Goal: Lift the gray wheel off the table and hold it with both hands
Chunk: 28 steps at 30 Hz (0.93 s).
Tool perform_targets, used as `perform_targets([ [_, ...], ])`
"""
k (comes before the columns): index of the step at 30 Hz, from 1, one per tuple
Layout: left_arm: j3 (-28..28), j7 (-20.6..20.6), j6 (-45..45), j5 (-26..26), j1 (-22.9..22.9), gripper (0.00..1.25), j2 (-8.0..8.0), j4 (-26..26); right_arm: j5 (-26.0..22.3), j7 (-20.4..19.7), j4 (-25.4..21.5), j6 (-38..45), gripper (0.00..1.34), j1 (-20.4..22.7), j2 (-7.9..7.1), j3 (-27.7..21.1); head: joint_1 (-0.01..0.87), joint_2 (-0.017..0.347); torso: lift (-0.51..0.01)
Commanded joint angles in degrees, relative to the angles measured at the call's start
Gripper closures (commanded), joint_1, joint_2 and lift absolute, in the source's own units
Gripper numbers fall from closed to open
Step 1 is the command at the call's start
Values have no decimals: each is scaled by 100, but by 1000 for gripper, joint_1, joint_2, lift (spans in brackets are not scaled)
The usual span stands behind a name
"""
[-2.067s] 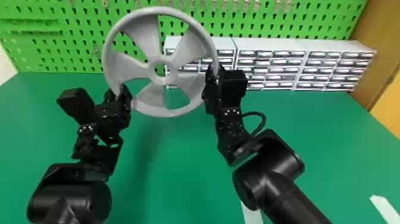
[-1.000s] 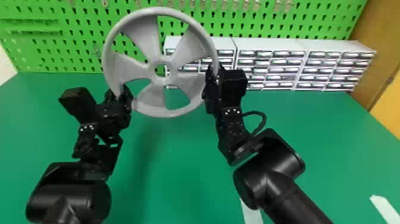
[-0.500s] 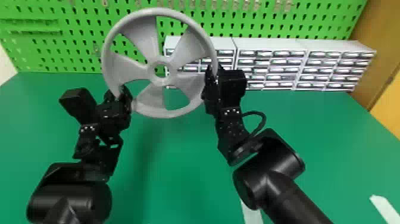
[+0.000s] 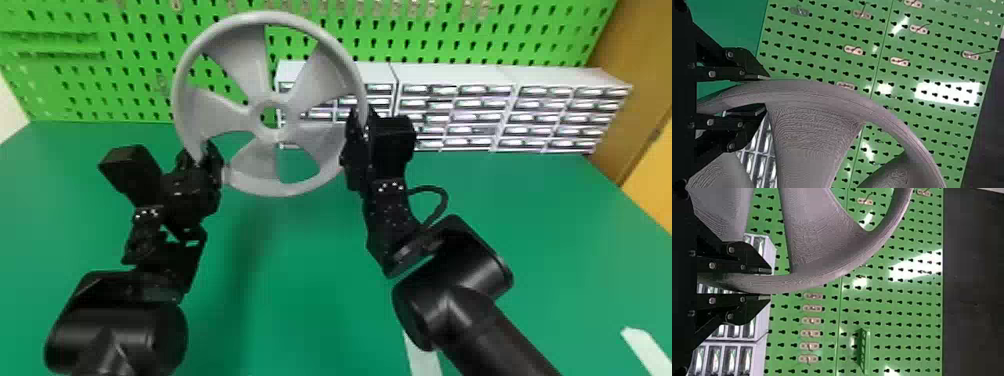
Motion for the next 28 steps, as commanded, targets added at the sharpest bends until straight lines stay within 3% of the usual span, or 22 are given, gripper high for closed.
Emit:
perform_targets([
  [1, 18, -72, 1, 18, -11, 909, 0, 0, 0, 0, 1, 0, 1142, -8, 0, -1, 711, 15, -98],
  [28, 45, -108, 18, -26, -11, 907, 0, 0, 0, 0, 1, 0, 1142, -17, -8, -1, 711, 15, -98],
])
